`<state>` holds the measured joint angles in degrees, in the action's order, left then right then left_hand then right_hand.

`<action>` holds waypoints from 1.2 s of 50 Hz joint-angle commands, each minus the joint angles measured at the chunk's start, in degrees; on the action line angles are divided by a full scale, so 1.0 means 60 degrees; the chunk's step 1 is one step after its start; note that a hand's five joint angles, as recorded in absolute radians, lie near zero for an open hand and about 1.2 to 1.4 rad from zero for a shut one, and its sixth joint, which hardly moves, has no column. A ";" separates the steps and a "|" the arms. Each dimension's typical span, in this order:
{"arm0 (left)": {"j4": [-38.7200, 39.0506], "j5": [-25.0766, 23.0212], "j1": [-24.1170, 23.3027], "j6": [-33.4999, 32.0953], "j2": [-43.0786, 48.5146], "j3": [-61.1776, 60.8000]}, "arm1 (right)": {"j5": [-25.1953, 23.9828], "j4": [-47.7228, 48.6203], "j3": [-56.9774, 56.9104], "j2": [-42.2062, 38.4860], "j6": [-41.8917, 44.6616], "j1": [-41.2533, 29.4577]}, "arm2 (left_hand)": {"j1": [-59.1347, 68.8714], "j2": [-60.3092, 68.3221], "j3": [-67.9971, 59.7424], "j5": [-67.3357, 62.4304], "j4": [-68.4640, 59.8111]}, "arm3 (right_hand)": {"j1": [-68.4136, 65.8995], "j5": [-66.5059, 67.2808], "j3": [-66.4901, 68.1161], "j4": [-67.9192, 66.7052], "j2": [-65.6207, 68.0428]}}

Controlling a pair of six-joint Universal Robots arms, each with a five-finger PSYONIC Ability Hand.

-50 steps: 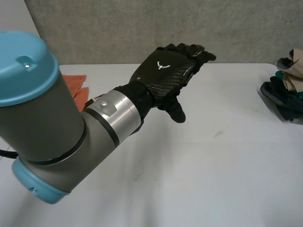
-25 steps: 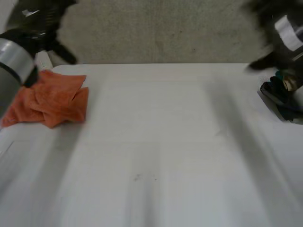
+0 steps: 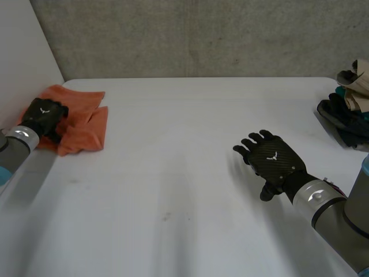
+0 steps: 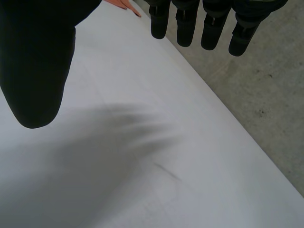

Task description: Fold the laundry.

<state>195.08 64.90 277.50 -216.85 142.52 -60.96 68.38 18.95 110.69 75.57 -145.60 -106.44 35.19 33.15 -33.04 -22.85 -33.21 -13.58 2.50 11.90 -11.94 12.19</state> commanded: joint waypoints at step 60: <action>-0.0492 0.1796 -0.3038 0.1866 -0.6498 -0.7123 | 0.2081 -0.3554 -0.3023 -0.0802 -0.0929 -0.1507 | -0.3546 -0.3206 0.3187 0.3156 0.3216 | 0.0596 -0.0417 -0.0316 0.0324 -0.0364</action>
<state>194.70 78.84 255.01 -197.05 104.95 -97.12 80.67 1.97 97.31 76.57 -151.00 -111.33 10.74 11.55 -11.89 -2.47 -11.42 -13.58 2.50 11.91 -11.94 12.19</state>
